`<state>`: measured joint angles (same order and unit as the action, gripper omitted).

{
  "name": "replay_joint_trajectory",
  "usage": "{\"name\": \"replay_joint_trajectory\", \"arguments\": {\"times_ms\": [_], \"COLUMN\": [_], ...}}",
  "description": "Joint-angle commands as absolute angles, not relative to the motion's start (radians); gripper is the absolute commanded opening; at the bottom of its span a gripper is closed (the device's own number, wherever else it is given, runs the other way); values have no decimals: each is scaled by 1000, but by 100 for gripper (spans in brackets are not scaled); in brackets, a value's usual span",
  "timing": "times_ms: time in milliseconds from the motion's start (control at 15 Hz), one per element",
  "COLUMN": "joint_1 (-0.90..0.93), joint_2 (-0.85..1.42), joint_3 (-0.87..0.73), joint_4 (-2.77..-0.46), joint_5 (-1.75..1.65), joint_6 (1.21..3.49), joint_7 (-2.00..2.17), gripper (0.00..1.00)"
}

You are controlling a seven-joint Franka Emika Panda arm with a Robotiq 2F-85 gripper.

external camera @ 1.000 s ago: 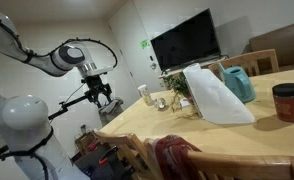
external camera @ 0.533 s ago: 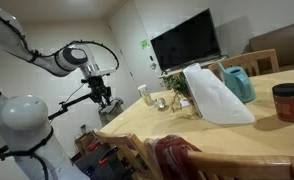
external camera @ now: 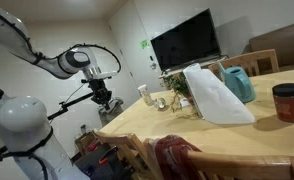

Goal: Push the tape on the table

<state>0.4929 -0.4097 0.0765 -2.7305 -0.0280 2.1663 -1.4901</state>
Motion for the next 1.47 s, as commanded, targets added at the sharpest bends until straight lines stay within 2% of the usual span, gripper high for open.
{"name": "replay_joint_trajectory", "arguments": {"times_ms": [0, 400, 467, 933, 1400], "joint_1": [449, 385, 381, 362, 308], "joint_2": [-280, -101, -167, -130, 49], "joint_3": [103, 138, 148, 162, 159], "joint_4": [-2657, -2511, -2574, -2556, -2494], "joint_5": [21, 50, 40, 50, 375], "joint_6": [2246, 2387, 2352, 2349, 2440], "joint_7": [-1480, -1463, -1489, -1513, -1836], "gripper": [0, 0, 0, 0, 0]}}
